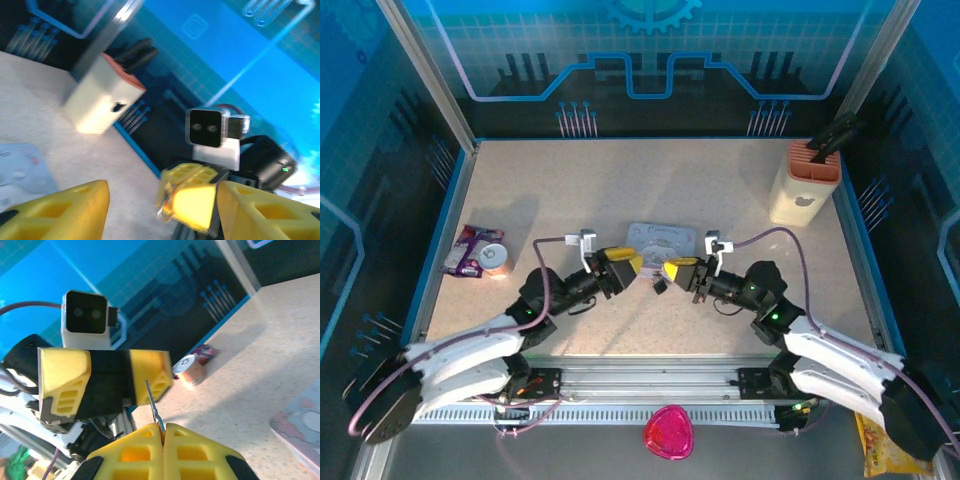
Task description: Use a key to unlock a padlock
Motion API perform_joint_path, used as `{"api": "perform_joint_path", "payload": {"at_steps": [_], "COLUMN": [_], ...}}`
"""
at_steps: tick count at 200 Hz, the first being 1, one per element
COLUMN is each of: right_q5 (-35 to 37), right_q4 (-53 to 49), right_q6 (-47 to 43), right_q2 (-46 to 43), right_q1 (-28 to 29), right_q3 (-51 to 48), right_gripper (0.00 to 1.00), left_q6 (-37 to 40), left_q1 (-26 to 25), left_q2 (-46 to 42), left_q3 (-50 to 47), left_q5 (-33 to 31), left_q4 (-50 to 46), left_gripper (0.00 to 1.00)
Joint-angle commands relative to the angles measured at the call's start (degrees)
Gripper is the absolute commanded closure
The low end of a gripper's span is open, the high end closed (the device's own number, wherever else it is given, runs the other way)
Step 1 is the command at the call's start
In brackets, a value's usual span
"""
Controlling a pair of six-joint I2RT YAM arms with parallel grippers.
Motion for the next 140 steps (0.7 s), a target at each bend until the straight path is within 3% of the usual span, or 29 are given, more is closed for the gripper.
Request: {"api": "perform_joint_path", "payload": {"at_steps": [1,17,34,56,88,114,140], "right_q5": [1.6,1.6,2.6,3.3,3.6,4.0,4.0], "right_q4": [-15.3,-20.1,-24.7,-26.3,-25.8,-25.3,-25.1], "right_q6": [-4.3,-5.4,-6.4,-6.5,-6.0,-5.8,-5.7], "right_q2": [-5.2,-8.1,-10.3,-12.6,-14.4,-15.3,-16.2], "right_q1": [-2.7,-3.6,-3.6,-3.7,-3.8,-3.9,-4.0], "right_q3": [1.6,1.4,1.2,0.1,-1.6,-2.2,-2.6], "right_gripper": [1.00,1.00,1.00,1.00,1.00,1.00,1.00], "left_q6": [7.6,7.1,4.0,0.5,-0.3,-4.6,-7.6], "left_q1": [0.4,0.4,0.2,-2.8,-9.8,-12.1,-13.4], "left_q2": [-5.6,-5.6,-2.2,3.9,13.6,20.4,26.8], "left_q3": [4.6,6.9,7.9,8.1,10.0,10.1,14.2], "left_q5": [-7.0,-9.0,-7.6,-7.2,-13.8,-19.1,-23.6], "left_q4": [-27.3,-36.6,-39.8,-38.8,-36.4,-31.5,-33.2], "left_gripper": [0.39,0.39,0.40,0.41,0.39,0.41,0.43]}}
